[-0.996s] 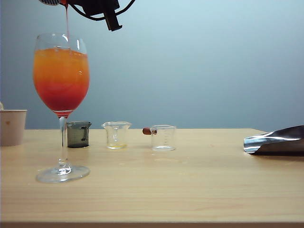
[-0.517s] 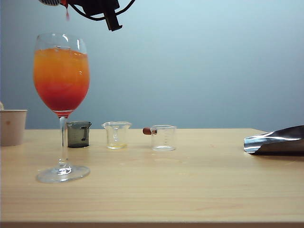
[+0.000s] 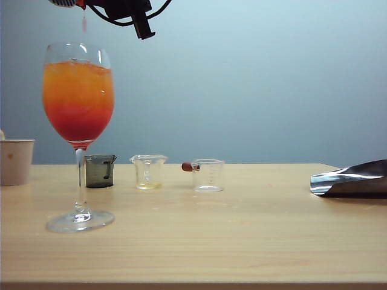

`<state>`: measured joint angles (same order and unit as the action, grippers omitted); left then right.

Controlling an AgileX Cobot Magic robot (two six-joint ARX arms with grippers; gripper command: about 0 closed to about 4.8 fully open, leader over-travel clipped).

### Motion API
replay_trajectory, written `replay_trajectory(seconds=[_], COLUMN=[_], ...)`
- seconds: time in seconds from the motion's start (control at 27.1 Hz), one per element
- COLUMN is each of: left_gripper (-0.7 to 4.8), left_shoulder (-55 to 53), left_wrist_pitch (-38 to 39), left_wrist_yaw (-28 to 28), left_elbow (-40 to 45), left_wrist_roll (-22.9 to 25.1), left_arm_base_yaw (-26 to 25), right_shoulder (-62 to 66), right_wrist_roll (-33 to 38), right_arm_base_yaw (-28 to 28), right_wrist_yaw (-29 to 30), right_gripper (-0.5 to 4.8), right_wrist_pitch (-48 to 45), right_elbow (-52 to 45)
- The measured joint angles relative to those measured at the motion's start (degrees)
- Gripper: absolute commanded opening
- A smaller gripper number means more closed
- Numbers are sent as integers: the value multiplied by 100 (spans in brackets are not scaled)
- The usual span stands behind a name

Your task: Pick up the fourth measuring cup from the left, pour the grenadine inside into the goblet, and finally put the measuring cup back in its original place.

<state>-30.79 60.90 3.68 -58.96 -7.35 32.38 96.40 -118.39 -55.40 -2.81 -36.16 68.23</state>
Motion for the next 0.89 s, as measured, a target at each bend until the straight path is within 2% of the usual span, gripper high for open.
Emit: replay_trajectory(seconds=[0.44, 0.7, 0.89], left_gripper=[-5, -4, -4], left_shoulder=[0, 0, 0], left_wrist_pitch=[2, 0, 2], left_wrist_yaw=[0, 0, 0], left_elbow=[0, 0, 0], left_wrist_roll=[0, 0, 0], left_arm_base_yaw=[0, 0, 0], right_shoulder=[0, 0, 0], right_wrist_roll=[374, 1495, 3156], right_arm_base_yaw=[0, -2, -2], right_wrist_yaw=[-2, -160, -332], right_gripper=[156, 156, 156], right_wrist_pitch=[0, 0, 0], right_elbow=[0, 0, 0])
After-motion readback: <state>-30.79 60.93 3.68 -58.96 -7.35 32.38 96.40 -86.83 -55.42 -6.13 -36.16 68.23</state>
